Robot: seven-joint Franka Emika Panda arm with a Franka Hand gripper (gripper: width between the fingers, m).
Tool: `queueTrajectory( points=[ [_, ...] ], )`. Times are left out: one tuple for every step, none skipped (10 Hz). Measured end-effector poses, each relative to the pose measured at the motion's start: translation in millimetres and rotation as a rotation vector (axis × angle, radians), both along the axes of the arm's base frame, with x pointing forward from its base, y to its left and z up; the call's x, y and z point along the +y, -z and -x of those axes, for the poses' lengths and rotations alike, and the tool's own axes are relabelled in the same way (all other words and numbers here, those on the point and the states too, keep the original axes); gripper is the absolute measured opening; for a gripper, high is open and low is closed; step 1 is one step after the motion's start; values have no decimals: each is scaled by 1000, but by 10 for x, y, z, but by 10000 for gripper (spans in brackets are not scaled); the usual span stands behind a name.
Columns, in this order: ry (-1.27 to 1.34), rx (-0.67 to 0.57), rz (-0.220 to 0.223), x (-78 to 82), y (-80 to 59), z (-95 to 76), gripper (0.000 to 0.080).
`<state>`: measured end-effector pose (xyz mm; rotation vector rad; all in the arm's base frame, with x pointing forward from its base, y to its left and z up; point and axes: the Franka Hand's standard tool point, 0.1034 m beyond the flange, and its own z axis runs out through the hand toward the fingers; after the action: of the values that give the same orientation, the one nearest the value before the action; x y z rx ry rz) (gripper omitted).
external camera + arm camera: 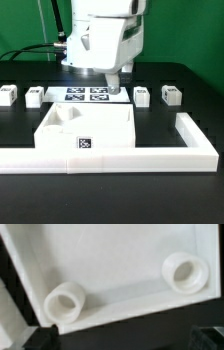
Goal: Assemble square table
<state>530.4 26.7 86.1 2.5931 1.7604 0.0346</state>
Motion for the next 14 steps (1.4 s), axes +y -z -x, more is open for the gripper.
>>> queueTrajectory(
  points=[
    [5, -2, 0, 1, -3, -11, 650],
    [5, -1, 0, 4, 3, -8, 650],
    [5, -1, 0, 2, 5, -7, 650],
    [-2, -2, 0, -2, 10, -3, 650],
    [-62, -8, 0, -31, 55, 63, 650],
    [-120, -8, 1, -79, 120, 183, 650],
    [-175, -10, 3, -101, 203, 317, 650],
    [-216, -4, 8, -109, 278, 437, 650],
    [-205, 10, 5, -170, 325, 509, 650],
    [-195, 8, 5, -184, 320, 495, 650],
    [-196, 8, 5, -177, 322, 496, 650],
    [-206, 3, 5, -180, 337, 490, 650],
    [-233, -5, 3, -190, 389, 495, 650],
    [-299, -4, -1, -245, 494, 589, 650]
  ],
)
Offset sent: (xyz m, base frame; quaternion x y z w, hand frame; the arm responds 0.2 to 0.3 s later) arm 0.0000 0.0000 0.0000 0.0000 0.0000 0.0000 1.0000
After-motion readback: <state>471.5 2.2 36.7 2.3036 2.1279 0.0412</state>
